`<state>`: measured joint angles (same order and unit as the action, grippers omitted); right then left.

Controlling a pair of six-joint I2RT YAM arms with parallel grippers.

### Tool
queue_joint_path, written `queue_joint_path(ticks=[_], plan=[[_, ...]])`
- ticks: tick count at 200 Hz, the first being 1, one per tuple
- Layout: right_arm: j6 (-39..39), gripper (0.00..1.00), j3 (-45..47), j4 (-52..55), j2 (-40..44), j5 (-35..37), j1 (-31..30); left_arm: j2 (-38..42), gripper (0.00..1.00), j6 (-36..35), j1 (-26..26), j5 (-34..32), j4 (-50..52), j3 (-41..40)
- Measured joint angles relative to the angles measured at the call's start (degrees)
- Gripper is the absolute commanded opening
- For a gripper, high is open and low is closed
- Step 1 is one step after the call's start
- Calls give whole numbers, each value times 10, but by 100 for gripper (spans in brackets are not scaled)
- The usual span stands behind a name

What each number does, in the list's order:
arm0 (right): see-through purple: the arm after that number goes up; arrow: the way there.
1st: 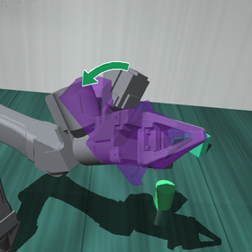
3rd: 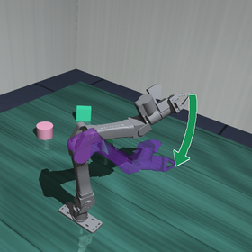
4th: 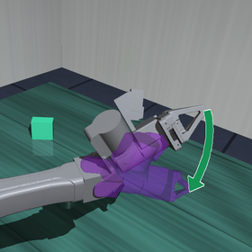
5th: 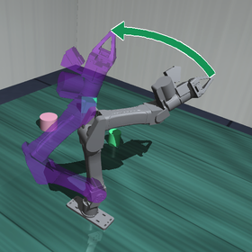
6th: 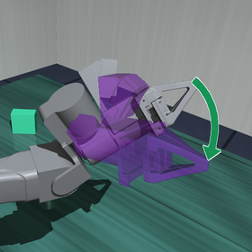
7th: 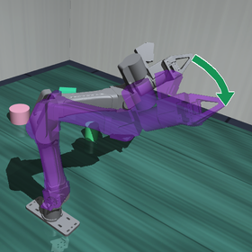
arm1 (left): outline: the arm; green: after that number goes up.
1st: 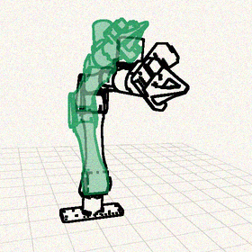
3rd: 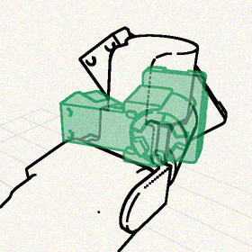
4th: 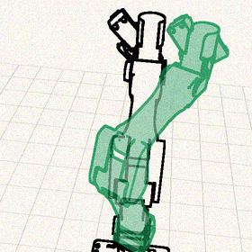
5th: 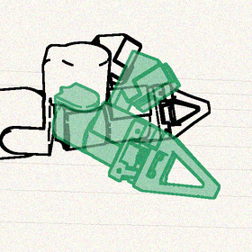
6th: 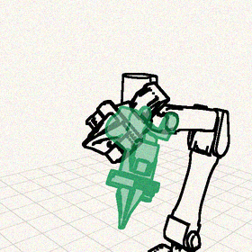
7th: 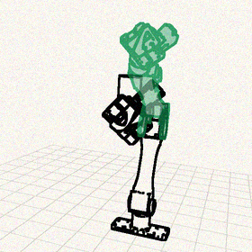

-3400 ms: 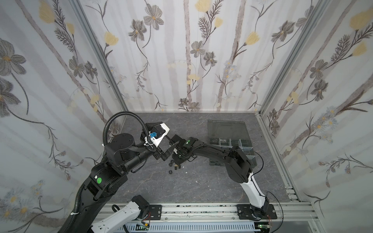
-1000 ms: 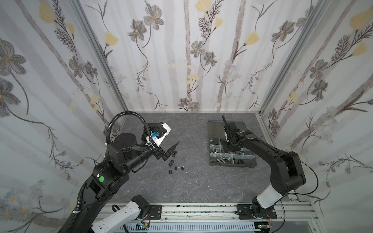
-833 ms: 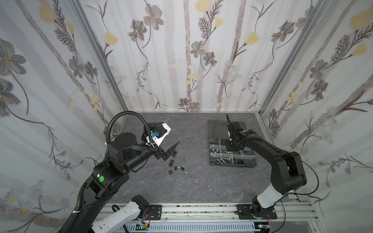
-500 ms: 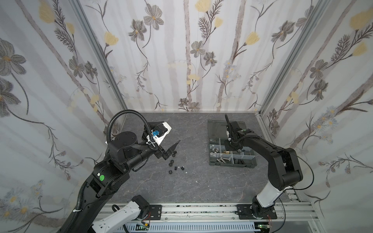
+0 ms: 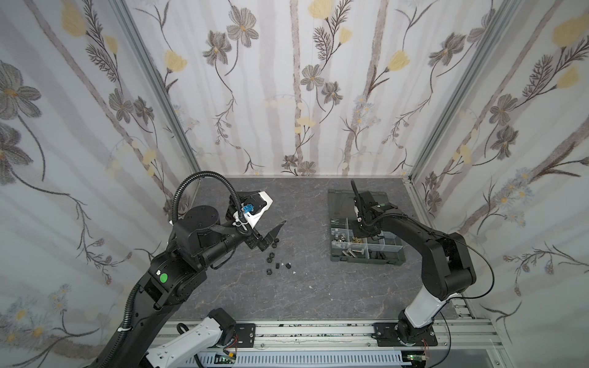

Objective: Sort the screws and nuts into containers
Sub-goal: Place the nut into the container, then pick up the nut from the center of the table.

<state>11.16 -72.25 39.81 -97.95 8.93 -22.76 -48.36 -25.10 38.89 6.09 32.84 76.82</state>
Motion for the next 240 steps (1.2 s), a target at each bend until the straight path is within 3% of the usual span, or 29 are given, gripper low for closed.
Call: queue_joint_path(ticks=[30, 68, 111, 161, 240], plan=[[-19, 38, -69, 14, -6, 20, -90, 1, 100, 0, 0, 1, 0, 0], [-23, 46, -147, 28, -80, 23, -207, 2, 100, 0, 0, 2, 0, 0], [-43, 51, -205, 28, -171, -24, -337, 7, 100, 0, 0, 2, 0, -1], [-48, 53, -247, 38, -235, -40, -380, 12, 100, 0, 0, 2, -1, -7], [-53, 53, -284, 48, -285, -40, -400, 14, 100, 0, 0, 2, -1, -12]])
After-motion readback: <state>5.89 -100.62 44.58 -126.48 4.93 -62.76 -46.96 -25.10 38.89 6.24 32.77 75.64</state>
